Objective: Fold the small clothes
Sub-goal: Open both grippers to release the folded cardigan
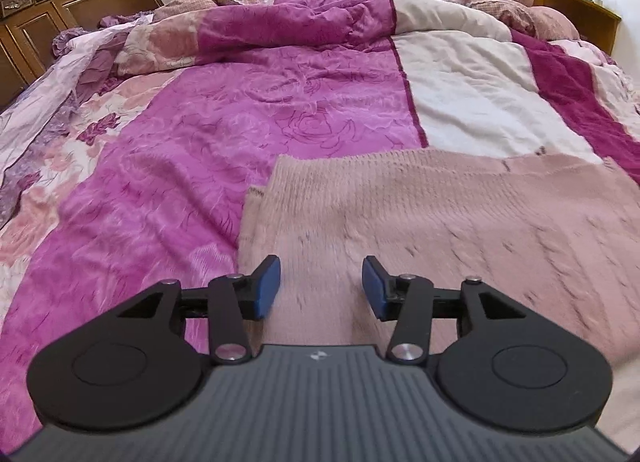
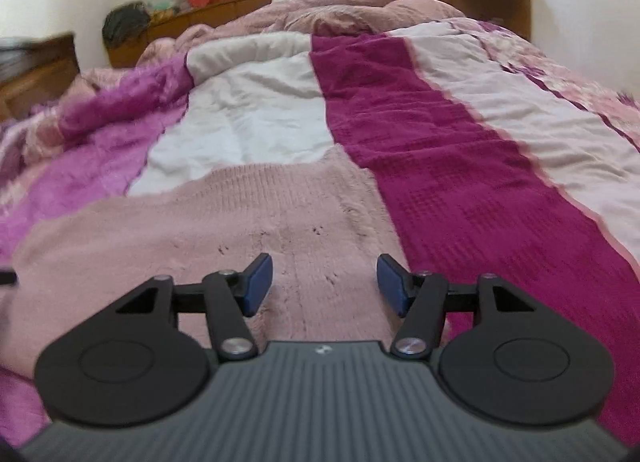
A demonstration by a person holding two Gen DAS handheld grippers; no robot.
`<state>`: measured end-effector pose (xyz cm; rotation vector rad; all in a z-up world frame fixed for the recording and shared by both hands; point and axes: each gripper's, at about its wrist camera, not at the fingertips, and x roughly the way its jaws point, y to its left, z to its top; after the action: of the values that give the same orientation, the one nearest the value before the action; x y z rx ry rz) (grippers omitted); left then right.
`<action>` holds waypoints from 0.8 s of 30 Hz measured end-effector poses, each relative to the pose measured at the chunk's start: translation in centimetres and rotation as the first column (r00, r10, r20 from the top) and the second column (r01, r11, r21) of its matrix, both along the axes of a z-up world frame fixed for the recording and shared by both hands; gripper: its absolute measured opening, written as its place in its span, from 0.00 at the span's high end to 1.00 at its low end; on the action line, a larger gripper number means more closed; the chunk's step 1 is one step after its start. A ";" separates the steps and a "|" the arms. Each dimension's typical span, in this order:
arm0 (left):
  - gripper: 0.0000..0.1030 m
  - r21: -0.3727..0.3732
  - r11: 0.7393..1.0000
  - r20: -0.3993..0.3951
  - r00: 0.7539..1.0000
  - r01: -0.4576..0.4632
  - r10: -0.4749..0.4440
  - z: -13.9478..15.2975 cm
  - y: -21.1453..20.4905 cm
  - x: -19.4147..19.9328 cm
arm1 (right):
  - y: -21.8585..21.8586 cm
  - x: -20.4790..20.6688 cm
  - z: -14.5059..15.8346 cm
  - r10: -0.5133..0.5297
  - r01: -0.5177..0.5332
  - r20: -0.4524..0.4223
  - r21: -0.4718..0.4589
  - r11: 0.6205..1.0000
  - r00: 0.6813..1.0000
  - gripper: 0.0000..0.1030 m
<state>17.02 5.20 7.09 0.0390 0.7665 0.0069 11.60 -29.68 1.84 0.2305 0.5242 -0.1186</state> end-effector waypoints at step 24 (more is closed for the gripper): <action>0.27 -0.065 0.995 -0.134 0.989 -0.069 0.060 1.1 -4.6 -10.2 | -5.0 -6.6 -0.4 -0.043 0.050 -0.039 0.215 0.975 0.998 0.37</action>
<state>6.80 0.56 8.22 -0.0523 0.9000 0.0398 4.96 -34.65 1.45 0.4541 0.5661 -0.1112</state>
